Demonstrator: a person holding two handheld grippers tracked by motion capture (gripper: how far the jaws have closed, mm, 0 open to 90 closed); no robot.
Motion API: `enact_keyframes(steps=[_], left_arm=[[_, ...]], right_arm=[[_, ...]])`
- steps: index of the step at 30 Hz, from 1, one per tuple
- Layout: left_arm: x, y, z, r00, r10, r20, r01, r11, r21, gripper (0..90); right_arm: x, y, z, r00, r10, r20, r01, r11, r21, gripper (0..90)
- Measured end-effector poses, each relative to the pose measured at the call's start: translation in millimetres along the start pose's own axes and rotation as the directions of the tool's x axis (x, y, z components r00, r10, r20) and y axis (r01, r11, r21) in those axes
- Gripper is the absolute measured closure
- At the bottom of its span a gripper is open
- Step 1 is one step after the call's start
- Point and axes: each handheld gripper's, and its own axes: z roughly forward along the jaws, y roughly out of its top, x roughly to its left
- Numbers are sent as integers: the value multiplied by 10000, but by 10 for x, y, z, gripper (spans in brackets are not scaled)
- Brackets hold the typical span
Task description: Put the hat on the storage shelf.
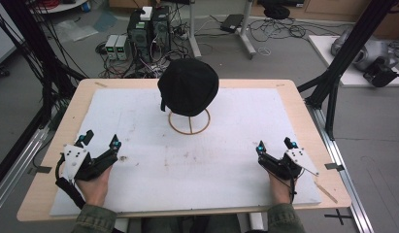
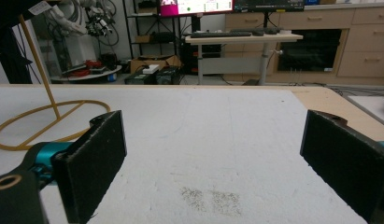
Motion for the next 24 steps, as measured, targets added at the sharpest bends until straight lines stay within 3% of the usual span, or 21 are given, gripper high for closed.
enact_keyframes(steps=[2,8,12,24], left_arm=[[0,-40,-30,9999,169,-28,-169,9998,62,206],[81,-146,-96,9998,127,-156,-119,9988,466,204],[137,-208,-134,9995,-181,-273,197,9982,575,204],[55,-236,-125,9999,-130,-86,136,9973,720,202]], right_arm=[[-1,-3,0,10000,-11,-5,11,10000,-26,62],[-9,-13,-9,10000,76,3,-76,10000,41,62],[-21,-13,-8,10000,49,-28,-49,10000,4,62],[-37,-16,-21,10000,36,0,-36,10000,-13,62]])
